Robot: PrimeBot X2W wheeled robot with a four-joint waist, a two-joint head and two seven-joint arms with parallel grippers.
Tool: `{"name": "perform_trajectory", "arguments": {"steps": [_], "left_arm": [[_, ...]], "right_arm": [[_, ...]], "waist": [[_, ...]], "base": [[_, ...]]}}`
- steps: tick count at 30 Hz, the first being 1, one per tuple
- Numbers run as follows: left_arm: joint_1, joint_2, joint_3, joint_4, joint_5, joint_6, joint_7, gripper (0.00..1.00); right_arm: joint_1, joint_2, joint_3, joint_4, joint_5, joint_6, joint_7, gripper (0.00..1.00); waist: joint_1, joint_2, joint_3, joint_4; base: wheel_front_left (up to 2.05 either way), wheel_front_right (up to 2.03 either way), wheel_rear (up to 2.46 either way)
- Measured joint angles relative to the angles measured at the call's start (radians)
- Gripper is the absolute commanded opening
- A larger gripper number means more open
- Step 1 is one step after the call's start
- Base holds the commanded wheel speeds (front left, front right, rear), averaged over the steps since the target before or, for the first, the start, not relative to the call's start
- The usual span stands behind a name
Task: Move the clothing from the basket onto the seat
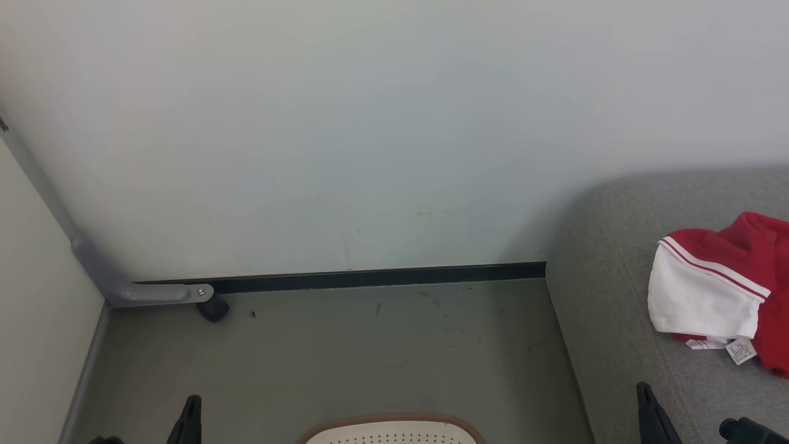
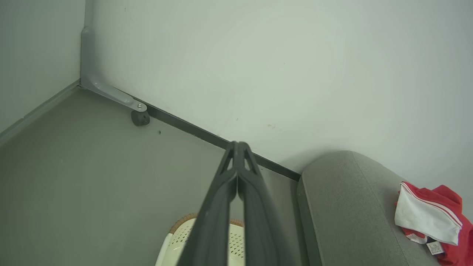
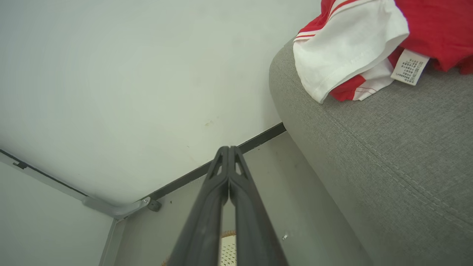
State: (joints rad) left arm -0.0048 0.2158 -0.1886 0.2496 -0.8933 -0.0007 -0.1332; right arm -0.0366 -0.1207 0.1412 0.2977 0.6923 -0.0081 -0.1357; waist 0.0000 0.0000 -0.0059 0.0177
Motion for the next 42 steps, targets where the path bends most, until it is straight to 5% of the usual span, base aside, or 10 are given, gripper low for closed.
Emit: {"name": "perform_trajectory", "arguments": {"steps": [42], "left_arm": [[-0.038,-0.101,0.17,0.03,-0.425,-0.071,0.151,0.0]], "right_arm": [[-0.032,0.045,-0.167,0.001,0.543,0.077,0.153,0.0]], "waist": [[0.0,0.0,0.005,-0.011]], "base": [[0.0,0.0,0.0]]}}
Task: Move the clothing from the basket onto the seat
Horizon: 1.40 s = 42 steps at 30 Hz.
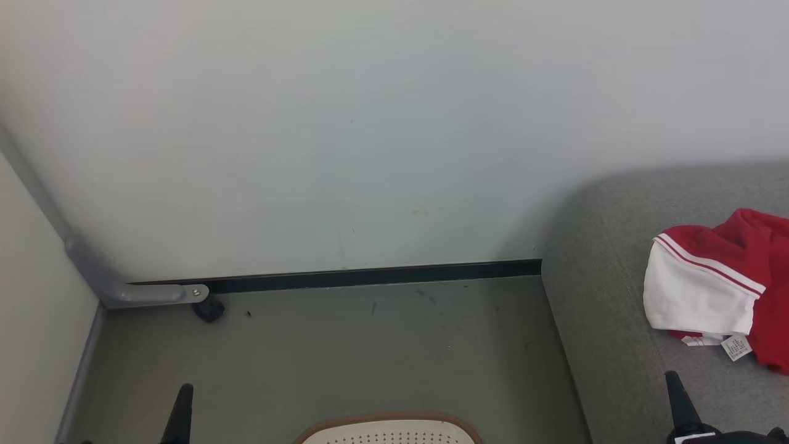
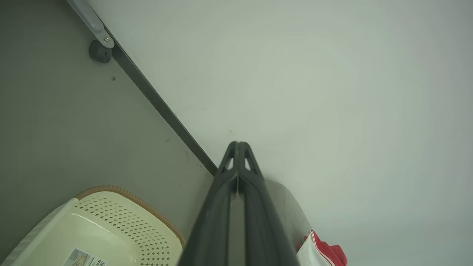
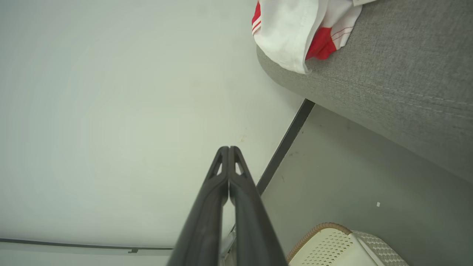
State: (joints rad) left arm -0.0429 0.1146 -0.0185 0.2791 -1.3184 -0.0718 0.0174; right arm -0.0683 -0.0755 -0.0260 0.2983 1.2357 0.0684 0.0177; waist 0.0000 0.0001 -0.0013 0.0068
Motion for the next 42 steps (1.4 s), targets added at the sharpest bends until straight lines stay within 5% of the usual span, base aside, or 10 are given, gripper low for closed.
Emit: {"name": "perform_trajectory", "arguments": {"steps": [27,42], "left_arm": [[-0.035,-0.067,0.108,0.014,-0.264,-0.052,0.095,0.0],[-0.035,-0.073,0.11,0.015,-0.282,-0.052,0.096,0.0]], "right_arm": [[-0.013,0.03,-0.105,0.0,0.353,0.051,0.093,0.0],[-0.024,0.031,-0.108,-0.001,0.359,0.052,0.096,0.0]], "waist": [[0.0,0.0,0.003,-0.007],[0.0,0.0,0.003,-0.007]], "base": [[0.0,0.0,0.0],[0.0,0.0,0.0]]}}
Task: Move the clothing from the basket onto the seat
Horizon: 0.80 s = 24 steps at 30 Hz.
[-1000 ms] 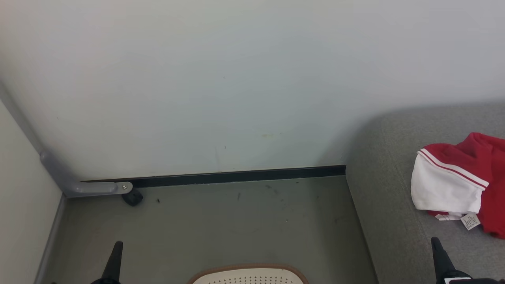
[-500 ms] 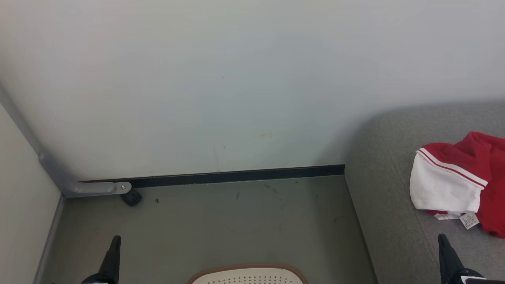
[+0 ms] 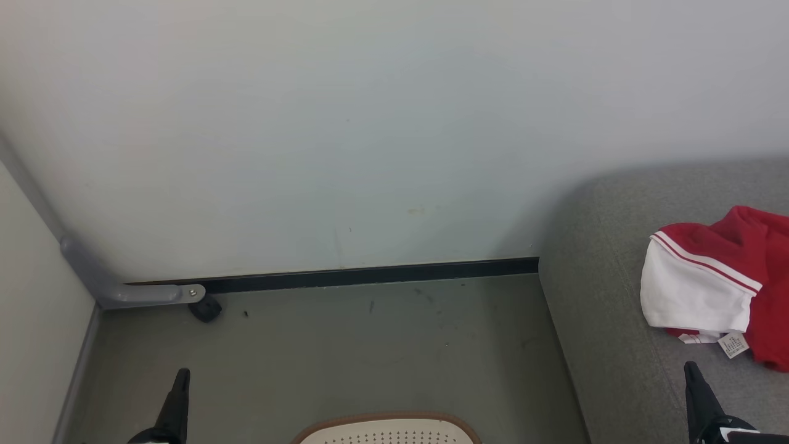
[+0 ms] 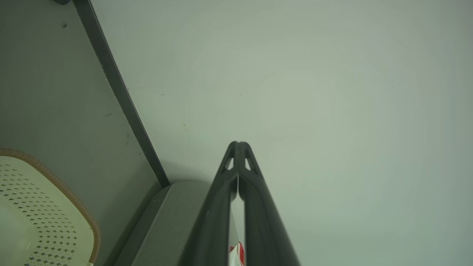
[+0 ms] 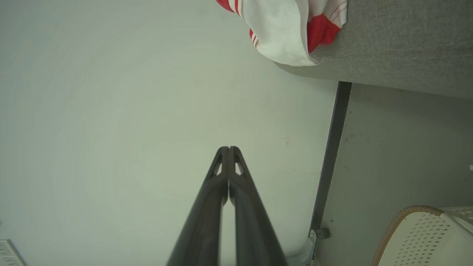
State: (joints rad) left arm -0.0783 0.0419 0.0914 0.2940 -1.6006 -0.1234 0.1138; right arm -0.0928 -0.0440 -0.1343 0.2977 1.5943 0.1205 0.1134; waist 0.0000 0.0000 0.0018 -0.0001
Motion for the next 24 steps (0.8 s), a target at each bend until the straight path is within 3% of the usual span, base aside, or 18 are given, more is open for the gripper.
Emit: {"name": "perform_trajectory", "arguments": {"steps": [24], "left_arm": [[0.0,0.0,0.0,0.0,0.0,0.0,0.0,0.0]], "right_arm": [[0.0,0.0,0.0,0.0,0.0,0.0,0.0,0.0]], "waist": [[0.0,0.0,0.0,0.0]], "base": [[0.0,0.0,0.0]]}}
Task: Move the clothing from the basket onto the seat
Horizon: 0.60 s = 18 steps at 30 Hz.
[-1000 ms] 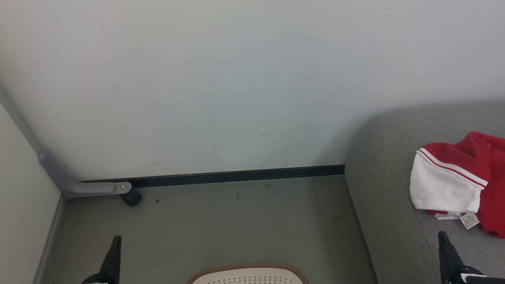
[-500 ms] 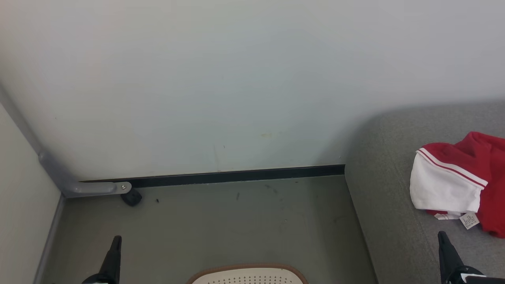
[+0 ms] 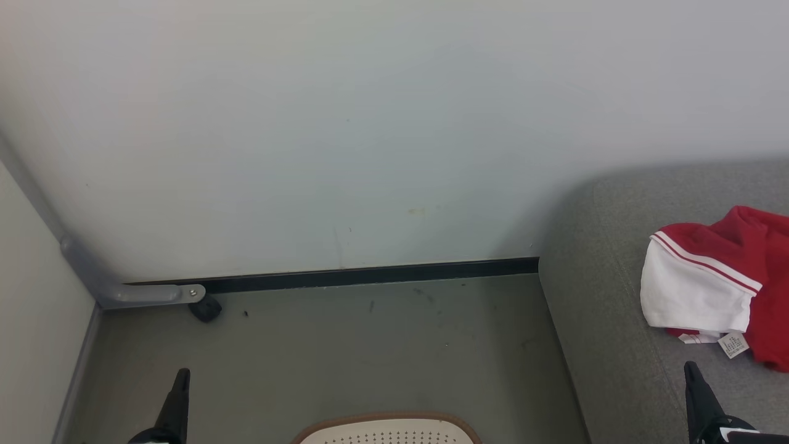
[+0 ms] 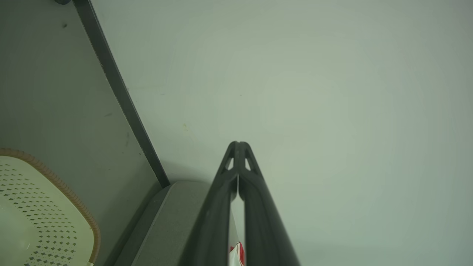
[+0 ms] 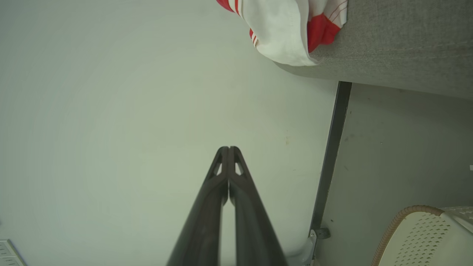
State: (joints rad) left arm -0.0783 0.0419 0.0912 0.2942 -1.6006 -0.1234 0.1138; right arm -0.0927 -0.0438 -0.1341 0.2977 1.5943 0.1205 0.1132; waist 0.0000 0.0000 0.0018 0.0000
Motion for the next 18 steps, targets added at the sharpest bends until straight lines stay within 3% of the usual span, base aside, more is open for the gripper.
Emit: {"name": "perform_trajectory", "arguments": {"steps": [18], "left_arm": [[0.0,0.0,0.0,0.0,0.0,0.0,0.0,0.0]], "right_arm": [[0.0,0.0,0.0,0.0,0.001,0.0,0.0,0.0]], "waist": [[0.0,0.0,0.0,0.0]], "base": [[0.0,0.0,0.0]]}}
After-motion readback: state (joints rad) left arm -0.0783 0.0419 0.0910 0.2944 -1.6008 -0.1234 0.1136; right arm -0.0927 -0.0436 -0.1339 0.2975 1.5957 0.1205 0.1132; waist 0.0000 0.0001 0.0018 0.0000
